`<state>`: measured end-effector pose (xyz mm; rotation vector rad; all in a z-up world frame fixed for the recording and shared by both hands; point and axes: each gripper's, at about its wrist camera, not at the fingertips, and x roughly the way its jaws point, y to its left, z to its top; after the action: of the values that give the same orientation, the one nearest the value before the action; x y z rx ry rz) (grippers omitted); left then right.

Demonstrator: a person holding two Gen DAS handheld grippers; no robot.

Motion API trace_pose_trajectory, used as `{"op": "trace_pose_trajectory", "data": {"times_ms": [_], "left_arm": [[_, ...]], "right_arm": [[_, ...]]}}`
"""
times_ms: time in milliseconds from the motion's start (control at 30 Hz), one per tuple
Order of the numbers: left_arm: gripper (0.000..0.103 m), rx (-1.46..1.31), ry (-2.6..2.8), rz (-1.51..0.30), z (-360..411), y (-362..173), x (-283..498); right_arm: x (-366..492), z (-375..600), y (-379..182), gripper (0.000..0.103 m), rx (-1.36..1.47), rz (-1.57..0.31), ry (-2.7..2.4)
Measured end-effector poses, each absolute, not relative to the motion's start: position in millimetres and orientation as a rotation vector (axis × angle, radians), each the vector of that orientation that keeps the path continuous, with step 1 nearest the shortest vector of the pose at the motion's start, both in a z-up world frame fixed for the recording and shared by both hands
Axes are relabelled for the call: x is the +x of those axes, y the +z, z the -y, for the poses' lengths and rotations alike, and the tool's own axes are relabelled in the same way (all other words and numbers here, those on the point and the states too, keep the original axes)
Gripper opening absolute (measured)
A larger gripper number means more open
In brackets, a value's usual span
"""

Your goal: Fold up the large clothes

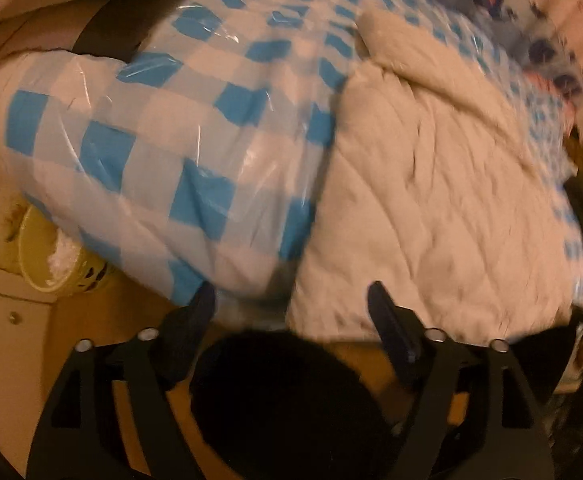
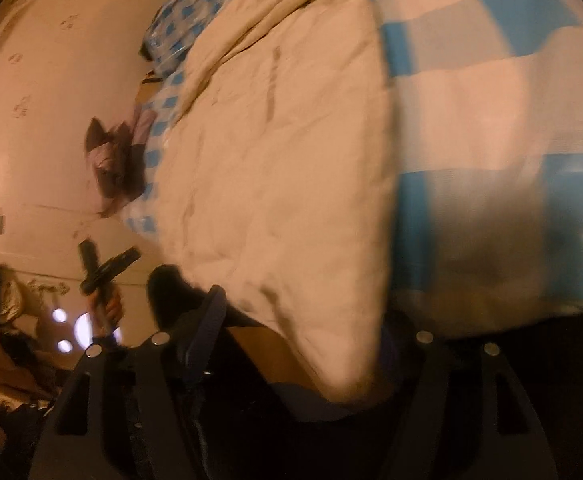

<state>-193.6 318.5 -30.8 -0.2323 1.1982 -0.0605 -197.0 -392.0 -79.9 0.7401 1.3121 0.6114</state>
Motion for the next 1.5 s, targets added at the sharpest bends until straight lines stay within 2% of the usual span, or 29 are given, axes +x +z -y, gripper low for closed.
{"op": "trace_pose_trajectory", "data": {"times_ms": [200,267,333,367,467,500,533,600,700,733,767,800,833,867,900,967,1033,1133,1333,1400,1500], "left_arm": [[0.079,-0.16,-0.088,-1.372,-287.4,-95.8,-144.3],[0.079,-0.208,-0.15,-1.423,-278.0,-114.7,-139.2],[0.079,-0.231,-0.205,-1.434,-268.2,-120.6,-142.2],[0.075,-0.245,-0.251,-1.431,-262.6,-120.0,-146.1],[0.045,-0.266,-0.314,-1.367,-253.8,-102.7,-163.1],[0.022,-0.305,-0.338,-1.343,-256.4,-95.8,-166.4],[0.015,-0.35,-0.35,-1.306,-261.1,-85.0,-170.2],[0.01,-0.39,-0.383,-1.225,-266.3,-61.4,-177.6],[0.01,-0.393,-0.373,-1.198,-269.7,-48.9,-182.5],[0.012,-0.383,-0.351,-1.229,-270.5,-55.7,-180.2],[0.013,-0.38,-0.333,-1.274,-271.9,-66.0,-175.5],[0.023,-0.378,-0.317,-1.334,-271.9,-81.8,-171.3],[0.042,-0.383,-0.3,-1.374,-271.9,-92.7,-169.4],[0.049,-0.389,-0.283,-1.404,-273.3,-104.2,-168.9],[0.052,-0.396,-0.27,-1.404,-270.4,-109.6,-169.7],[0.051,-0.384,-0.285,-1.377,-261.5,-110.5,-171.3],[0.013,-0.388,-0.314,-1.342,-257.3,-105.9,-171.8],[0.009,-0.447,-0.362,-1.235,-261.9,-73.8,-178.8],[0.008,-0.517,-0.445,-1.04,-280.1,3.2,-201.9],[0.008,-0.504,-0.451,-1.046,-279.7,6.1,-201.5],[0.012,-0.475,-0.425,-1.194,-273.9,-31.5,-192.3]], "right_arm": [[-199.9,393.7,-85.8,0.065,0.82,-1.274,0.65],[-202.9,399.1,-87.2,0.032,0.857,-1.244,0.659],[-204.9,404.1,-91.0,0.02,0.902,-1.211,0.673],[-206.1,405.6,-91.6,0.017,0.906,-1.196,0.678],[-208.0,404.6,-85.0,0.013,0.912,-1.143,0.694],[-208.7,404.4,-79.5,0.013,0.913,-1.114,0.706],[-209.7,404.3,-72.2,0.013,0.914,-1.079,0.722],[-211.3,402.4,-56.9,0.012,0.912,-1.022,0.752],[-207.0,397.4,-55.9,0.016,0.909,-1.047,0.772],[-203.8,397.7,-64.3,0.022,0.921,-1.085,0.756],[-201.7,398.1,-71.0,0.04,0.931,-1.111,0.744],[-199.5,398.3,-79.8,0.05,0.943,-1.145,0.719],[-197.5,399.1,-88.6,0.058,0.947,-1.183,0.663],[-196.7,397.6,-90.6,0.058,0.94,-1.193,0.648],[-196.5,395.5,-88.8,0.054,0.931,-1.184,0.665],[-198.1,393.6,-76.3,0.021,0.892,-1.124,0.685],[-199.3,394.7,-67.1,0.016,0.898,-1.066,0.701],[-201.5,393.3,-57.1,0.014,0.905,-1.003,0.712],[-217.5,399.7,-16.1,0.013,0.946,-0.78,0.803],[-222.2,400.6,-15.1,0.013,0.934,-0.786,0.806],[-221.1,406.0,-35.2,0.013,0.916,-0.886,0.758]]}}
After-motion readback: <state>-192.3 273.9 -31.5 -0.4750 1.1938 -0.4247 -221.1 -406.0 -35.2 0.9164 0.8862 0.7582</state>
